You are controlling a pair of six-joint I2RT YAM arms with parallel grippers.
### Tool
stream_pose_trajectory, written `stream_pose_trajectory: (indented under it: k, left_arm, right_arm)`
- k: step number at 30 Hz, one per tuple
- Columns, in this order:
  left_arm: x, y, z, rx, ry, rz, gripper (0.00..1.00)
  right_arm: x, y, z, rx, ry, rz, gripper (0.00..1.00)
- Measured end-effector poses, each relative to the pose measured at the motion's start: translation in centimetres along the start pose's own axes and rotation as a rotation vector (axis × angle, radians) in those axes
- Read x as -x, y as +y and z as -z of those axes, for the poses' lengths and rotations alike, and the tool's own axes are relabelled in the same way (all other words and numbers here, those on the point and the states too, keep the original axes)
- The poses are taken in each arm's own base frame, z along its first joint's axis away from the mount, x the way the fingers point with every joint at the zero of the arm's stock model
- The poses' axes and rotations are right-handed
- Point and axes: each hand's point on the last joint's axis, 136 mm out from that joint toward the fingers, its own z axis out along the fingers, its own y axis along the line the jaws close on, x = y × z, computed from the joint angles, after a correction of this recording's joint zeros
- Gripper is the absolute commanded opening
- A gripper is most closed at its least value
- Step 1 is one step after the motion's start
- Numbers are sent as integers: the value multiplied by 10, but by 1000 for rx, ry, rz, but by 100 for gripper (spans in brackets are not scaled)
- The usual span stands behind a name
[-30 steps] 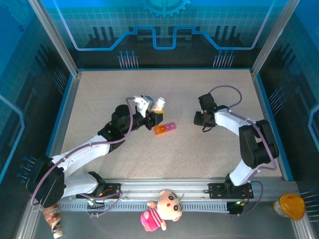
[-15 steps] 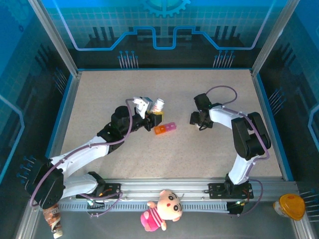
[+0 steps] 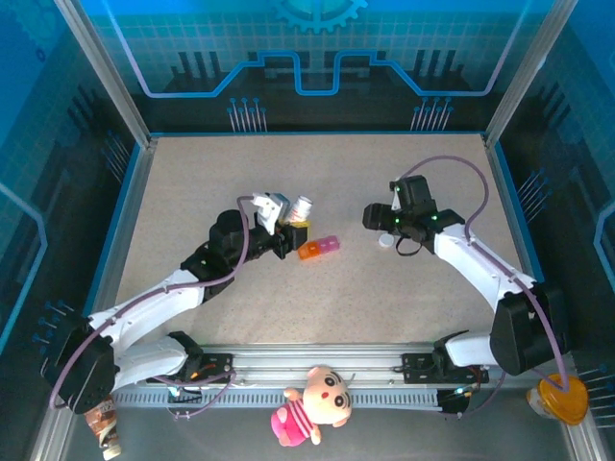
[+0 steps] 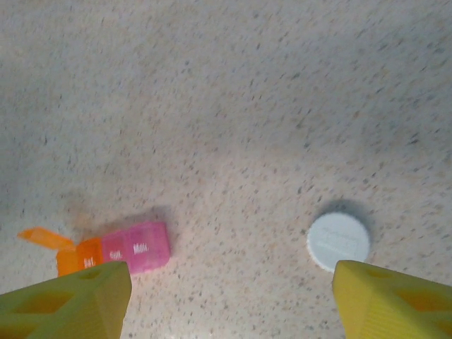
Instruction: Sort the pills into containers
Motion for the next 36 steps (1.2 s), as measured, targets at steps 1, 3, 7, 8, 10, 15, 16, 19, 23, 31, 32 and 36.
stream_pose_trajectory:
  k: [1, 3, 7, 8, 10, 15, 16, 19, 23, 31, 32, 36]
  left_arm:
    - [-3, 0, 1, 2, 8, 3, 0]
    - [-9, 1, 4, 4, 23, 11, 0]
    - [-23, 1, 14, 11, 55, 20, 0]
    - [-27, 2, 16, 16, 65, 23, 0]
    - [-35, 3, 21, 25, 86, 28, 0]
    - [-59, 9, 29, 55, 140, 41, 0]
    - [-65, 11, 30, 61, 155, 44, 0]
    - [-82, 15, 32, 78, 196, 59, 0]
    - [-92, 18, 29, 93, 226, 85, 0]
    - [-115, 25, 20, 111, 296, 125, 0]
    - [-116, 25, 19, 112, 300, 127, 0]
    - [-119, 27, 16, 113, 303, 129, 0]
  right_arm:
    - [-8, 1, -3, 8, 20, 7, 76]
    - [-26, 3, -9, 21, 60, 19, 76]
    - [-48, 8, -18, 34, 122, 43, 75]
    - [-50, 10, -21, 40, 129, 51, 75]
    - [-55, 17, -27, 52, 143, 72, 75]
    - [-65, 41, -45, 74, 194, 145, 75]
    - [-65, 47, -49, 79, 201, 158, 75]
    - [-63, 58, -58, 88, 208, 180, 75]
    - [-58, 63, -69, 78, 212, 186, 75]
    - [-48, 68, -85, 64, 211, 201, 75]
    - [-47, 69, -86, 65, 209, 202, 75]
    - [-44, 71, -91, 66, 208, 205, 75]
